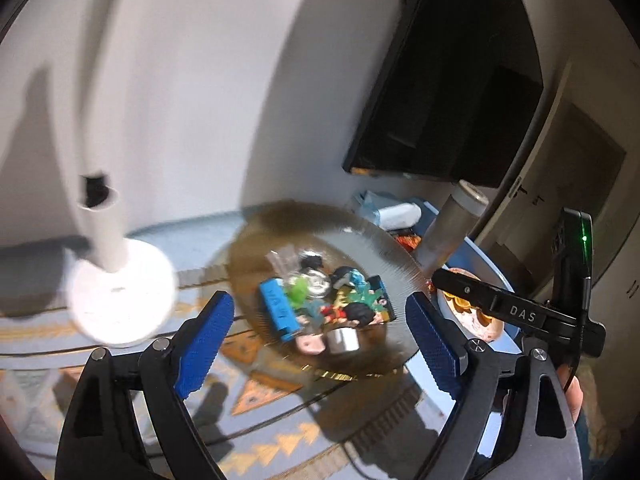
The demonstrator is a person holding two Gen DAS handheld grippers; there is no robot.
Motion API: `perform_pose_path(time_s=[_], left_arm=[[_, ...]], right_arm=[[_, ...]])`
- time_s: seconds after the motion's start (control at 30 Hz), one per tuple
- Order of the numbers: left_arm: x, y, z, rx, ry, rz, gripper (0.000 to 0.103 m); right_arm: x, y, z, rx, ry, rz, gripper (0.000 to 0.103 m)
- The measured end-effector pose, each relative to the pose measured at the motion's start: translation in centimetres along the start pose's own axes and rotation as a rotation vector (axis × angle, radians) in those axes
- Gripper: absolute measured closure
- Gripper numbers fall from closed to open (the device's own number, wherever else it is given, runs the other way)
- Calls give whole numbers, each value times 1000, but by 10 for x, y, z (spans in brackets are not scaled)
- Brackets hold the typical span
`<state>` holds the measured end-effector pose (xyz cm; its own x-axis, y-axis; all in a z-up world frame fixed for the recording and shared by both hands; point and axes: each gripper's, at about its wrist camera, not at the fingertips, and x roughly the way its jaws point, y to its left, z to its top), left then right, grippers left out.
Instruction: Organize rigid objects
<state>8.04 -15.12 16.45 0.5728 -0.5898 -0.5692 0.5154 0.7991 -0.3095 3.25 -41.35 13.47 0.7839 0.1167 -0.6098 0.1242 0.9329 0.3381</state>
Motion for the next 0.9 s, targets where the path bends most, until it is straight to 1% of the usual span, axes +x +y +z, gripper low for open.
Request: perform_pose_path(time_s=[0.1, 0.17, 0.23, 0.27, 0.3, 0.33, 0.37, 0.4, 0.5, 0.53, 0.57, 0.63, 0.7, 0.8, 0.87, 0.9], left_arm=[[-46, 5, -2, 22, -50, 45, 16], [-90, 12, -7, 29, -101, 90, 16], [-125, 20, -13, 21, -145, 122, 11], [-145, 26, -19, 12, -170, 149, 1], [-160, 32, -25, 4, -185, 175, 1], [-171, 37, -32, -1, -191, 193, 1], [-179, 46, -44, -9, -184, 204, 1], [-182, 54, -55, -20, -170, 218, 1], [-174, 74, -95, -50, -131, 296, 1], [-167, 82, -113, -57, -117, 322, 1], [-159, 87, -128, -60, -98, 343, 1], [-139, 96, -153, -70, -58, 384, 1], [-119, 103, -174, -77, -32, 411, 1], [-95, 112, -192, -87, 15, 431, 1], [-87, 115, -195, -98, 55, 451, 1], [-88, 115, -194, -92, 49, 454, 1]], right_arm=[[-16, 30, -7, -32, -9, 60, 44], [-27, 55, -14, -52, -11, 113, 43], [-37, 79, -24, -72, -5, 152, 38], [-41, 92, -30, -84, -1, 171, 29], [-45, 103, -38, -95, -2, 182, 17], [-49, 116, -50, -113, -8, 191, 13], [-52, 125, -58, -132, -13, 197, 12], [-52, 135, -69, -156, -13, 196, 12], [-36, 157, -110, -210, 3, 140, 11], [-21, 163, -129, -226, 32, 120, 11], [-9, 164, -140, -237, 52, 106, 11], [15, 168, -164, -278, 92, 59, 11], [32, 168, -184, -315, 114, 34, 11], [54, 168, -202, -355, 146, -23, 11], [61, 167, -205, -359, 173, -33, 11], [60, 168, -204, -362, 166, -35, 11]])
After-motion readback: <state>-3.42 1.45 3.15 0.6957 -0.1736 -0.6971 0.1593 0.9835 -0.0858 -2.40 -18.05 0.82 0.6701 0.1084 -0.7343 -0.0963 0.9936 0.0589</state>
